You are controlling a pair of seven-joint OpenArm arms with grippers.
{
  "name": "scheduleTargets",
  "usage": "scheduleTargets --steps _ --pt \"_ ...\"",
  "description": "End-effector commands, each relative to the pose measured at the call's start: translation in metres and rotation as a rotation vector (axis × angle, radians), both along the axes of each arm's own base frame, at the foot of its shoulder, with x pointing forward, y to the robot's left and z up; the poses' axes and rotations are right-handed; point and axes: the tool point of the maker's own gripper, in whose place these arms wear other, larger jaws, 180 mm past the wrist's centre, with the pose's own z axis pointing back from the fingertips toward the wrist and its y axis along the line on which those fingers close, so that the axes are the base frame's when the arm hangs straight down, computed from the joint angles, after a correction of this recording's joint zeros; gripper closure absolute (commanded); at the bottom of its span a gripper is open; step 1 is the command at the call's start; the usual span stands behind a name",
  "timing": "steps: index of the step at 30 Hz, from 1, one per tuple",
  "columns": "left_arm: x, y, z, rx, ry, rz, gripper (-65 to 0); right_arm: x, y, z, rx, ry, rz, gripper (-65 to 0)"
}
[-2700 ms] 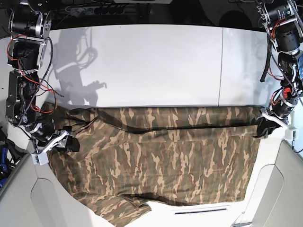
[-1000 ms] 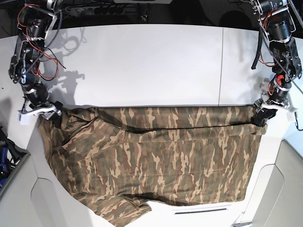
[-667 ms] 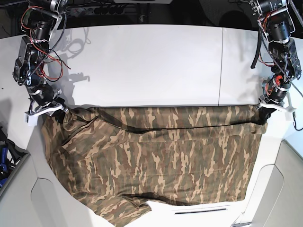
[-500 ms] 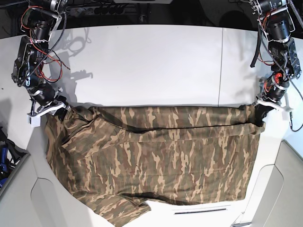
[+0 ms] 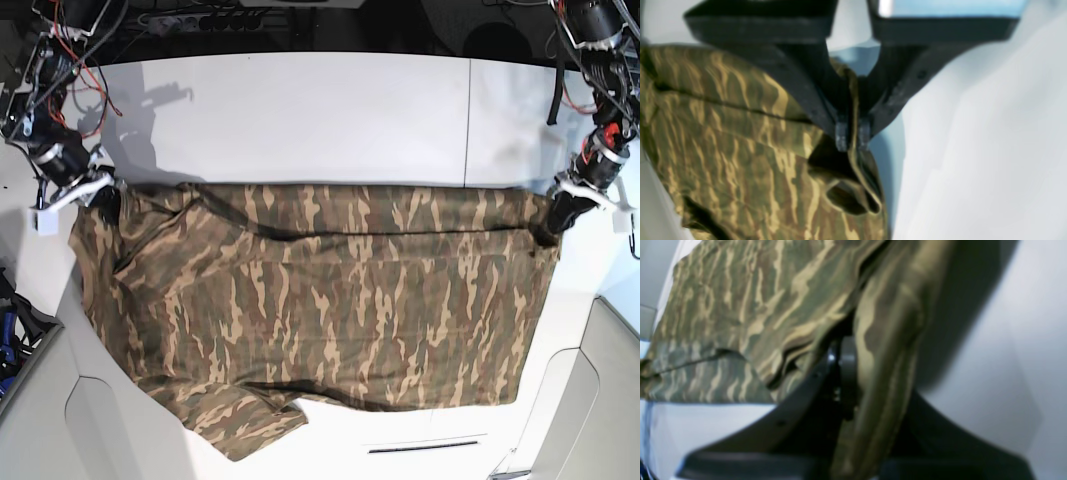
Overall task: Fold the T-shirt properly
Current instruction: 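Drag the held shirt edge with both grippers, folding it over itself, then release the shirt and raise both grippers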
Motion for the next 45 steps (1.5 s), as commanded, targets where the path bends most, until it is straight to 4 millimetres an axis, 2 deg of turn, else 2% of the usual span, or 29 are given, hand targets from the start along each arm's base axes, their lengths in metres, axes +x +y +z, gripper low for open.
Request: scheduleTargets --steps 1,11,21,29,34,35,36,38,40,42,45 --pt "-0.001 0.004 0.014 0.030 -0.037 -0.018 0.0 -0.001 -0.008 0.012 -0.020 -0.034 0.008 0.0" --pt "-0.059 -0.015 0.017 0.077 0.030 -0.099 0.0 -0.065 -0.028 0.014 -0.078 0.031 0.020 0.0" --pt "-0.093 -0.040 0.023 0.109 0.084 -0.187 0.0 -0.106 -0.060 0.022 -0.058 0.081 -0.066 0.0" --pt "-0.113 -0.050 0.009 0.069 0.129 -0.174 0.0 -0.127 -0.065 0.015 -0.062 0.134 -0.079 0.0" --pt "-0.118 -0.056 0.004 0.041 0.137 -0.155 0.0 -0.130 -0.067 0.013 -0.075 0.146 -0.079 0.0" --pt "-0.118 -0.056 0.004 0.042 0.140 -0.155 -1.9 -0.129 -0.067 0.013 -0.074 0.144 -0.080 0.0" --pt "-0.119 -0.056 0.003 0.042 0.148 -0.159 -6.6 -0.129 -0.067 0.013 -0.074 0.143 -0.080 -1.0" --pt "-0.120 -0.054 0.003 0.046 0.157 -0.157 -17.4 -0.128 -0.067 0.014 -0.075 0.141 -0.081 -14.4" --pt "-0.120 -0.047 0.005 0.056 0.156 -0.141 -25.4 -0.124 -0.069 0.017 -0.078 0.117 -0.091 -24.3" --pt "-0.119 -0.035 0.013 0.061 0.134 -0.104 -26.7 -0.121 -0.076 0.023 -0.086 0.085 -0.118 -27.6" --pt "-0.119 -0.009 0.033 0.063 0.073 -0.021 -26.7 -0.110 -0.096 0.039 -0.111 0.008 -0.185 -27.6"
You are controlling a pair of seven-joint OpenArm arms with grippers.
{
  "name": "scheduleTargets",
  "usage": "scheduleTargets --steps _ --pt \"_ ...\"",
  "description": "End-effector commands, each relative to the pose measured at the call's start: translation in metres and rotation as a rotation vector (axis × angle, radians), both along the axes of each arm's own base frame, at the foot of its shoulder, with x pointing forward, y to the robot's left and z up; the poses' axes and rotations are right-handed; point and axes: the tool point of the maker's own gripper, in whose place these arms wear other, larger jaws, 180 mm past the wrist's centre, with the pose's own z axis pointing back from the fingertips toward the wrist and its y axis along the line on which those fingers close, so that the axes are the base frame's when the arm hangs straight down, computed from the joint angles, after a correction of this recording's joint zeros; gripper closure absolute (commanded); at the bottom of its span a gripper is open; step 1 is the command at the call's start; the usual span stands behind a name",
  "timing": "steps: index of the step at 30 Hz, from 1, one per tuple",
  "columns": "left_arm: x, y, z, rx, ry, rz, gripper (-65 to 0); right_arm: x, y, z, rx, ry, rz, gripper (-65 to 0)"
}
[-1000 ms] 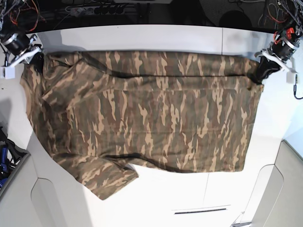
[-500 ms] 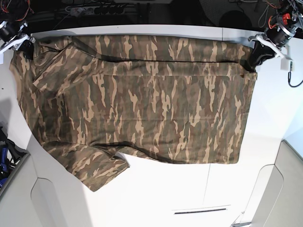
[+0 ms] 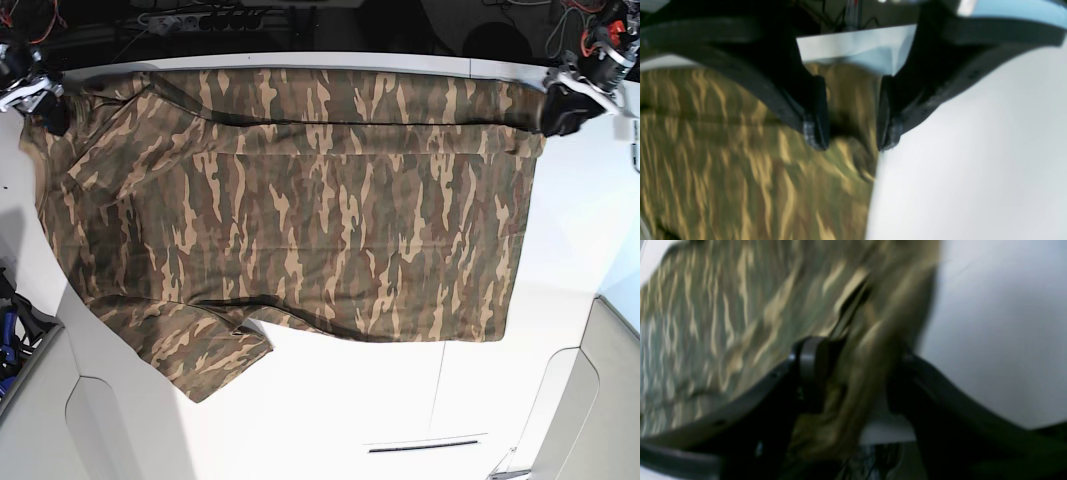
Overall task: Fold the T-shirt properly
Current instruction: 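Release the shirt and raise both grippers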
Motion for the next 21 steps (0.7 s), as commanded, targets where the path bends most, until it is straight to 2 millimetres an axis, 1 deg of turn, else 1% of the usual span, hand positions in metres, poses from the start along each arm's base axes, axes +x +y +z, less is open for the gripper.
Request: scheduleTargets --steps 1,3,6,11,14,16,17,19,21 --pt "0.006 0.011 0.020 0.016 -0.066 0.014 -26.7 0.013 -0.013 0.021 -0.036 -0.076 -0.012 -27.6" --pt "0.006 0.027 0.034 0.027 -0.108 0.062 -26.7 0.024 -0.027 0.036 -0.066 -0.125 -0.035 -27.6" --pt "0.012 0.043 0.050 0.053 -0.161 0.094 -26.7 0.048 -0.044 0.059 -0.126 -0.198 -0.049 -27.6" --pt "0.036 0.051 0.071 0.088 -0.228 0.078 -26.7 0.088 -0.072 0.095 -0.256 -0.284 -0.098 -27.6" --pt "0.053 0.054 0.084 0.116 -0.272 0.069 -26.7 0.110 -0.083 0.110 -0.303 -0.320 -0.117 -27.6" --pt "0.067 0.055 0.092 0.143 -0.294 0.054 -26.9 0.126 -0.087 0.113 -0.313 -0.334 -0.111 -27.6" --pt "0.074 0.054 0.095 0.157 -0.302 0.041 -28.6 0.135 -0.088 0.113 -0.310 -0.340 -0.109 -27.6" --pt "0.090 0.052 0.099 0.173 -0.310 0.022 -33.7 0.154 -0.091 0.108 -0.298 -0.341 -0.105 -27.6" --pt "0.108 0.048 0.098 0.191 -0.311 -0.003 -36.4 0.174 -0.092 0.098 -0.270 -0.331 -0.097 -27.6"
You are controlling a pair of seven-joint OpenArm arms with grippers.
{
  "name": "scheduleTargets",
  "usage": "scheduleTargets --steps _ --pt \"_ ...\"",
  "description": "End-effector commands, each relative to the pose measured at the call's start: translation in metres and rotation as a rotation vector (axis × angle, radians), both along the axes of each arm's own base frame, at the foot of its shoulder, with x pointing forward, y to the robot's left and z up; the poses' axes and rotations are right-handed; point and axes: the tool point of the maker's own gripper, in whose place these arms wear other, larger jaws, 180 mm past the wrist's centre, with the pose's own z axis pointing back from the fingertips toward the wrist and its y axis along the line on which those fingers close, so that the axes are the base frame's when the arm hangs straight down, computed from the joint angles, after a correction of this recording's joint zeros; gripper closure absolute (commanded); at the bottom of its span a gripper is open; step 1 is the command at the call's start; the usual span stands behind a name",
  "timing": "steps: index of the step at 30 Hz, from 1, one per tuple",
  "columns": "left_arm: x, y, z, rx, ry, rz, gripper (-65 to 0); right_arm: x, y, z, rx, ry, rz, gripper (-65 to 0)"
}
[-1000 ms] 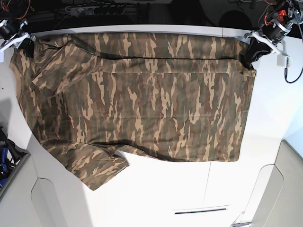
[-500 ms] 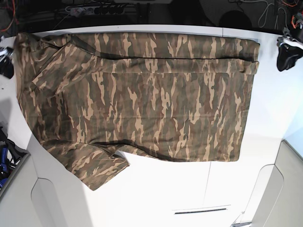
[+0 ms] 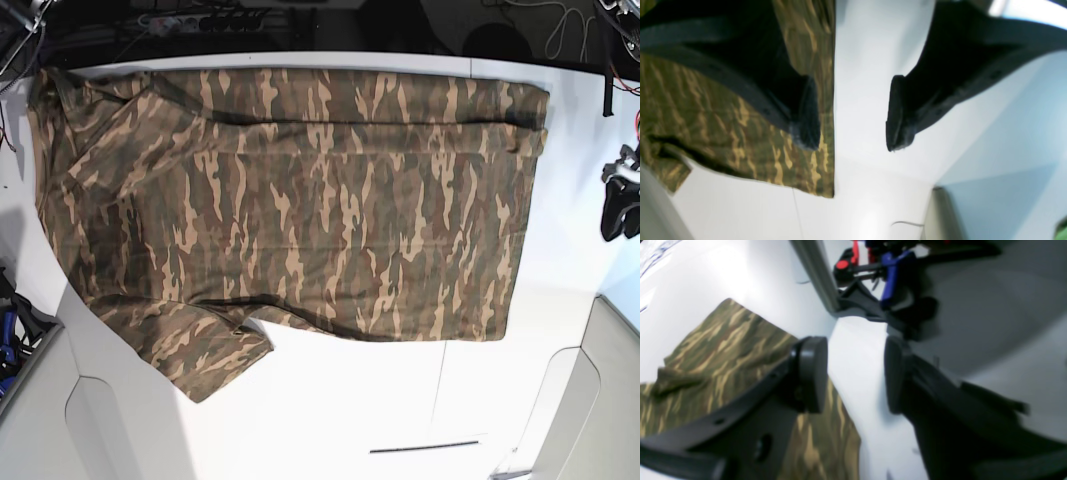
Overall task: Fold the T-shirt properly
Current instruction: 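Release the shirt and raise both grippers, then grasp the shirt's hem corners with both grippers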
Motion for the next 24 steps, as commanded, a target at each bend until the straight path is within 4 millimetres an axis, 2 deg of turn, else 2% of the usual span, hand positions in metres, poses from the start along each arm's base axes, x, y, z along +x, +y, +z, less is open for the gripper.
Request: scheduleTargets --steps 1,7,10,14,18,21,24 --pt "0.014 0.002 0.014 0.023 -0.049 -0.008 -36.4 0.017 -0.009 0.020 -0.017 -0.062 -0.007 -27.6" --pt "0.076 0.000 -0.006 0.062 -0.037 -0.021 -36.4 0.066 0.002 -0.020 0.073 -0.036 0.003 -27.6" --pt "0.111 -0.003 -0.023 0.057 0.014 -0.046 -36.4 0.083 0.012 -0.039 0.092 -0.007 0.015 -27.6" --pt "0.149 -0.008 -0.050 -0.019 0.076 -0.044 -40.8 0.095 0.025 -0.062 0.094 0.036 0.037 -27.6" --pt "0.166 -0.006 -0.078 -0.060 0.128 -0.015 -40.8 0.091 0.030 -0.085 0.093 0.100 0.038 -27.6" --pt "0.170 -0.009 -0.096 -0.105 0.167 0.006 -40.8 0.089 0.039 -0.095 0.103 0.125 0.048 -27.6" --pt "0.173 -0.020 -0.108 -0.139 0.192 0.003 -40.8 0.090 0.054 -0.104 0.109 0.139 0.072 -27.6"
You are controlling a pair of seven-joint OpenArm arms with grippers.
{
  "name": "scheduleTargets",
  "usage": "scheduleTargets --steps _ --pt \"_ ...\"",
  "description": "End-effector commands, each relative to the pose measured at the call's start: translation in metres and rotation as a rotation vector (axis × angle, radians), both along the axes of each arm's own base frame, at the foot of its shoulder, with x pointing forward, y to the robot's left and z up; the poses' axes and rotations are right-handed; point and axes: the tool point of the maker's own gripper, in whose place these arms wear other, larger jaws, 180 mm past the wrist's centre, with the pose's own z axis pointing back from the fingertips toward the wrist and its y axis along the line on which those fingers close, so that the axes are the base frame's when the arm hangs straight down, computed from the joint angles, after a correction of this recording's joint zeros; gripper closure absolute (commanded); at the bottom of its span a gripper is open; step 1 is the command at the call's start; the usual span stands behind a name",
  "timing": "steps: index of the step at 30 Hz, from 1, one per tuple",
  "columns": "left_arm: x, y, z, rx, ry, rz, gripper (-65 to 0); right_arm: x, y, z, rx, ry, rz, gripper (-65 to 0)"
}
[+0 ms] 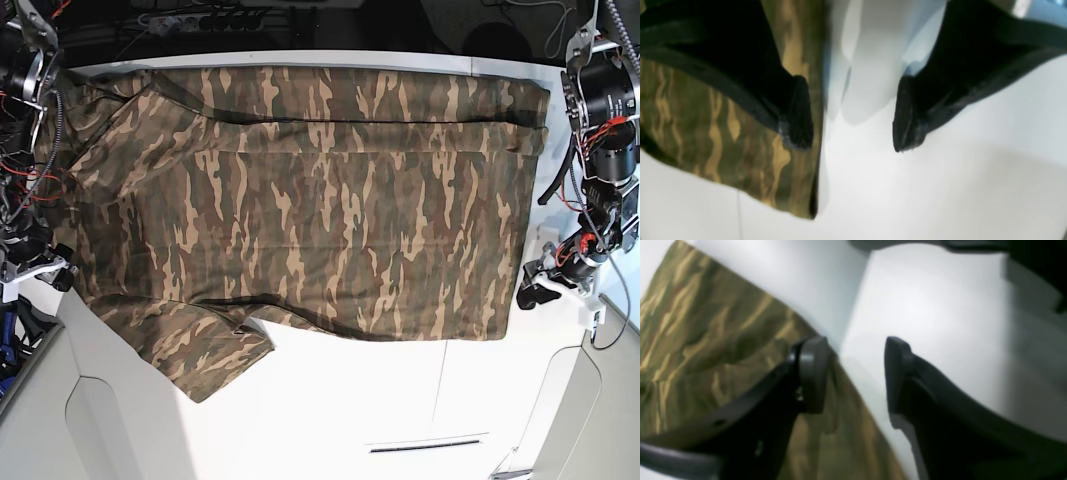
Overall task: Fold the T-shirt properly
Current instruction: 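Grasp the shirt's hem corners with both grippers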
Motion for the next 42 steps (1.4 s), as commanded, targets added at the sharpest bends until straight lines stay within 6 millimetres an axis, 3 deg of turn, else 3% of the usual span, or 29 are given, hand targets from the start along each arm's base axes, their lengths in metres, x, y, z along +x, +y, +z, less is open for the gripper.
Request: scheduleTargets --steps 1,12,16,20,22,27,30,35,42 --pt "0.013 0.000 0.015 -0.005 -0.045 0.000 -40.8 0.013 0.002 0.016 -0.002 -0.046 0.011 -27.6" --pt "0.023 -0.056 0.000 -0.083 -0.040 -0.054 -40.7 0.024 0.081 -0.002 0.129 -0.063 0.106 -27.6" --pt "0.025 -0.062 0.000 -0.092 -0.043 -0.059 -38.3 0.023 0.081 -0.001 0.128 -0.064 0.106 -25.8" --pt "0.026 -0.064 0.002 -0.095 -0.046 -0.070 -19.6 0.024 0.077 0.000 0.122 -0.066 0.104 -9.5" --pt "0.028 -0.065 0.004 -0.096 -0.053 -0.077 -15.2 0.023 0.078 0.000 0.123 -0.066 0.106 -1.8" --pt "0.037 -0.068 0.016 -0.099 -0.065 -0.100 -0.3 0.024 0.084 0.003 0.133 -0.083 0.146 0.0" --pt "0.045 -0.072 0.027 -0.099 -0.056 -0.133 0.0 0.025 0.083 0.007 0.127 -0.092 0.149 0.0" --pt "0.054 -0.073 0.056 -0.137 -0.074 -0.185 0.0 0.035 0.082 0.029 0.097 -0.137 0.171 0.0" --pt "0.042 -0.069 0.072 -0.173 -0.002 -0.247 0.0 0.033 0.086 0.055 0.080 -0.073 0.258 0.0"
